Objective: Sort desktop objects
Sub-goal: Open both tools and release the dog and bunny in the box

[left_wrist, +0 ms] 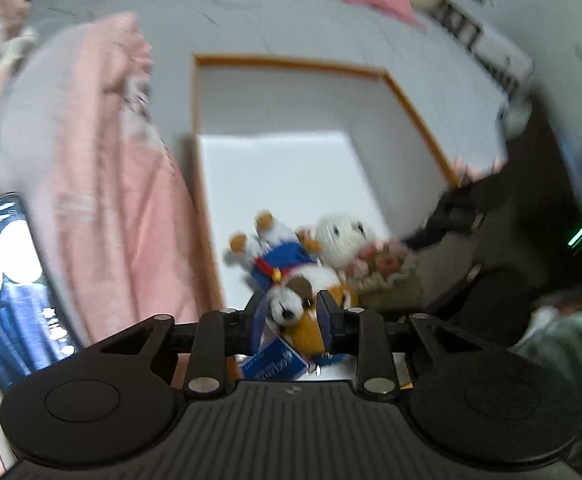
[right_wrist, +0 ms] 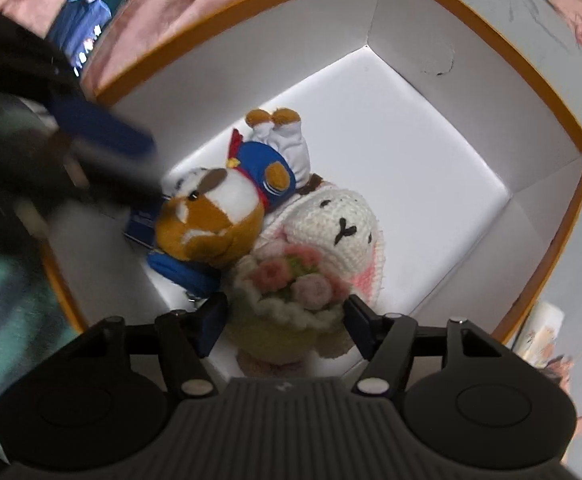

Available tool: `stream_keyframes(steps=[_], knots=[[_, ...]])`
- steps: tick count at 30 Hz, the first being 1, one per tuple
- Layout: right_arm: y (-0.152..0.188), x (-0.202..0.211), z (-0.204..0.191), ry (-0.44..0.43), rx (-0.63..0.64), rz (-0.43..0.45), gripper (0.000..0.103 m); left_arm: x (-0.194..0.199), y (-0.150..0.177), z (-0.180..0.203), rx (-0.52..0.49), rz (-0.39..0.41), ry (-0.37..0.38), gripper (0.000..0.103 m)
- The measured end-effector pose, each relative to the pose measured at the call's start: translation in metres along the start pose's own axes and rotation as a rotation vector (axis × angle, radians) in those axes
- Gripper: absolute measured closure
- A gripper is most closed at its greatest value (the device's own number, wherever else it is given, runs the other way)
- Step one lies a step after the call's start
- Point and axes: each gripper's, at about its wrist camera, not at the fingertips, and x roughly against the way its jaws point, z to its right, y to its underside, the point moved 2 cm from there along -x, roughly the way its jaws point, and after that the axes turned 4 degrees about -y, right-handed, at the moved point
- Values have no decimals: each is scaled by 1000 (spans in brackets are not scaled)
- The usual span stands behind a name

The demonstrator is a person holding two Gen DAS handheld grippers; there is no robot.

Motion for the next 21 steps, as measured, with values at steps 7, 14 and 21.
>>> stream_keyframes(steps=[7, 14, 21], knots=[[-3, -3, -6, -8, 17, 29, 45, 22, 3, -11, 76, 76, 1, 72], [-10, 13, -2, -214, -95, 130, 47, 27, 3, -9, 88, 82, 0, 72], [-9, -1, -2, -286, -175, 114, 46, 20, 2, -5, 72, 77, -31, 72]])
